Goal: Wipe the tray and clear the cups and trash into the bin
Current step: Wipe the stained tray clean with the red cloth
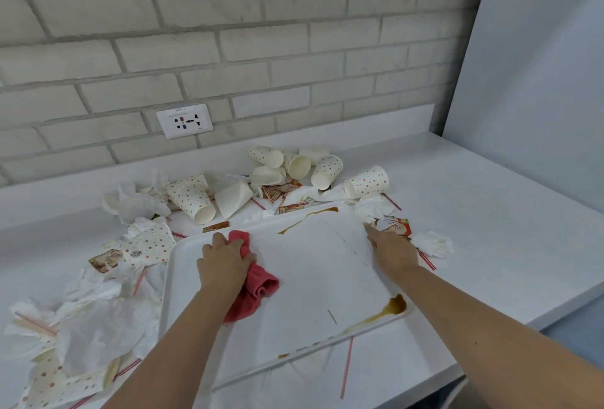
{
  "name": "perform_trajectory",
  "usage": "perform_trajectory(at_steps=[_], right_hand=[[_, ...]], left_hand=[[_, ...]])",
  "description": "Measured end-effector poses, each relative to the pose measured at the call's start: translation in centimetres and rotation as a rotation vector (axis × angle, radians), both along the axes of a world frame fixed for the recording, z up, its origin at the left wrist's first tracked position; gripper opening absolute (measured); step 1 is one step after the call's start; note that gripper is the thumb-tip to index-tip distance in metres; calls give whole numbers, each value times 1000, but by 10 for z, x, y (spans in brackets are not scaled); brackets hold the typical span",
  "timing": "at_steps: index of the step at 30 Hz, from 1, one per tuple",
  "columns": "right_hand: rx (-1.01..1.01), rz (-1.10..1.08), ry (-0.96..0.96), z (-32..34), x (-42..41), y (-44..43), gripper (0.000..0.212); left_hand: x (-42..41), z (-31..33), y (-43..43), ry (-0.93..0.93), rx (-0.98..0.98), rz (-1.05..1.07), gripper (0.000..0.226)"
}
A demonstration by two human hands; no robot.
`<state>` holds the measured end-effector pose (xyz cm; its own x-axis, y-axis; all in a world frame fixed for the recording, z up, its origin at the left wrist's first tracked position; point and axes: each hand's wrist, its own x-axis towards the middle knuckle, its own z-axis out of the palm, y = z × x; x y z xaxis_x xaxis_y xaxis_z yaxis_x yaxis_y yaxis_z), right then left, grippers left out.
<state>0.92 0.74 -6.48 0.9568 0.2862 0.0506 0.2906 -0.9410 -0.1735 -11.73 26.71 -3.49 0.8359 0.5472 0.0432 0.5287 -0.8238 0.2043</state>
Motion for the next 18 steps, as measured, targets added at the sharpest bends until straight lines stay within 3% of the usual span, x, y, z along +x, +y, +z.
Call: perform_trajectory(at_steps=[3, 10, 18], right_hand=[[-60, 31, -19, -3, 3, -1, 51], [-58, 46, -35, -7, 6, -3, 48], [-24, 64, -31, -8, 8, -4, 44]], left_hand=[[13, -3, -8, -18, -63, 19, 33], [20, -16, -35, -100, 55, -228, 39], [15, -1, 26, 53, 7, 68, 32]])
